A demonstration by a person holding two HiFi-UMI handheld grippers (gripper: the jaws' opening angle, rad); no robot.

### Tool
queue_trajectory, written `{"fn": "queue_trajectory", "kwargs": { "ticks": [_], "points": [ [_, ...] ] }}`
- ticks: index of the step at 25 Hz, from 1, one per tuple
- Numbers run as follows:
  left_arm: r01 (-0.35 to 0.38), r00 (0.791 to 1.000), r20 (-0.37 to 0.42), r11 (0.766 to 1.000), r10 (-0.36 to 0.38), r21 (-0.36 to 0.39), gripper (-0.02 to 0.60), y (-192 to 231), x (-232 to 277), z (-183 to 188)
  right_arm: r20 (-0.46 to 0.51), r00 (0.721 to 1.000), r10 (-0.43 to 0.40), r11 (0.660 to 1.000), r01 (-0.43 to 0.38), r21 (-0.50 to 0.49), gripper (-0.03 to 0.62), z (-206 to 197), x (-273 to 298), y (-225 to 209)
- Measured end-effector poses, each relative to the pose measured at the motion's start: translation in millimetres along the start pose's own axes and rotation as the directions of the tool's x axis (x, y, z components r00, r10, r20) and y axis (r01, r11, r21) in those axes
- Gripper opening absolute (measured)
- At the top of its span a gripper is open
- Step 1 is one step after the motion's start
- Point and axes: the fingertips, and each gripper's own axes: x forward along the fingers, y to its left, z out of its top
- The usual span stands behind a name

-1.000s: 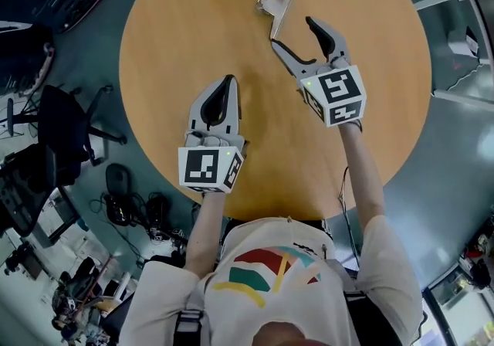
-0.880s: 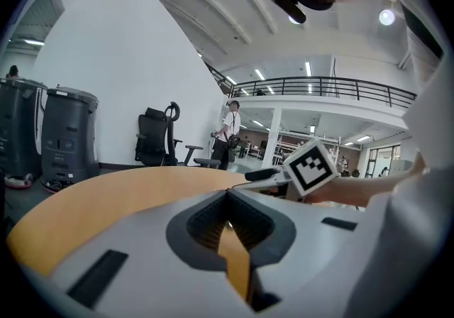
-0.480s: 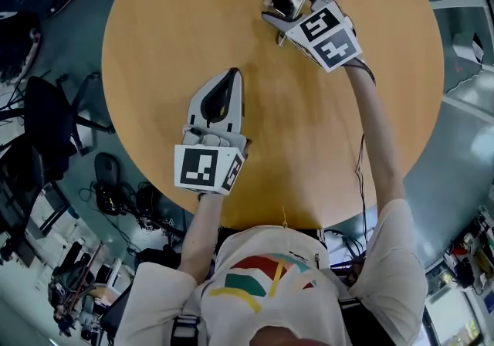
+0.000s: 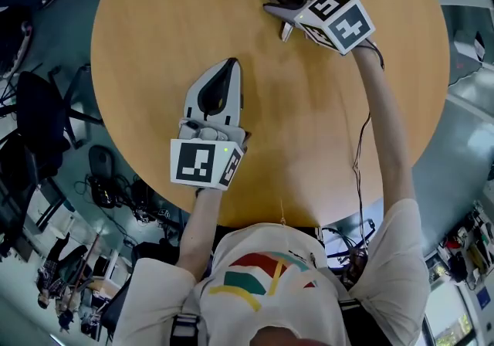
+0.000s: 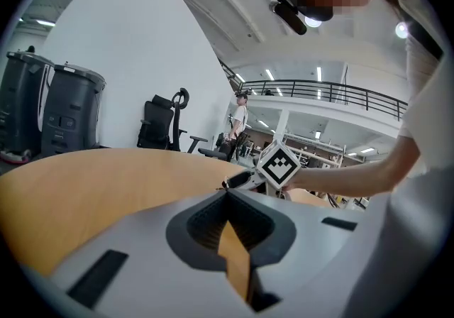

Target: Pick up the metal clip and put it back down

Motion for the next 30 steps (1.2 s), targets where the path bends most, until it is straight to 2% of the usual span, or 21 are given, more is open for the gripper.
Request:
{"fn": "queue_trajectory", "kwargs": {
  "ticks": [6,12,17,24,30],
  "points": [
    [0.012,1.000,0.001,1.000,-0.012,-0.005,0.041,-9,4,1,-0.009,1.000,0.005,1.000,-0.005,-0.026,0.311,2,-3,1],
    [0.006,1.000,0.023,1.000,-0.006,0.007,0.041,-3,-7,11,-0.005,0.999,-0.038,0.999,0.038,-0.007,0.304,5,0,9],
    [0.014,0.999,0.049,0.999,-0.016,0.039,0.041,-10,-34,30,0.019,0.998,-0.061,0.998,0.061,-0.006,0.304,20,-19,46],
    [0.030,0.994,0.104,0.997,-0.037,0.071,0.043,-47,-90,72,0.165,0.978,-0.129,0.992,0.127,0.021,0.304,75,-104,106],
    [0.033,0.987,0.153,0.995,-0.048,0.097,0.042,-93,-154,83,0.299,0.925,-0.233,0.972,0.217,0.088,0.304,95,-199,172]
  ]
}}
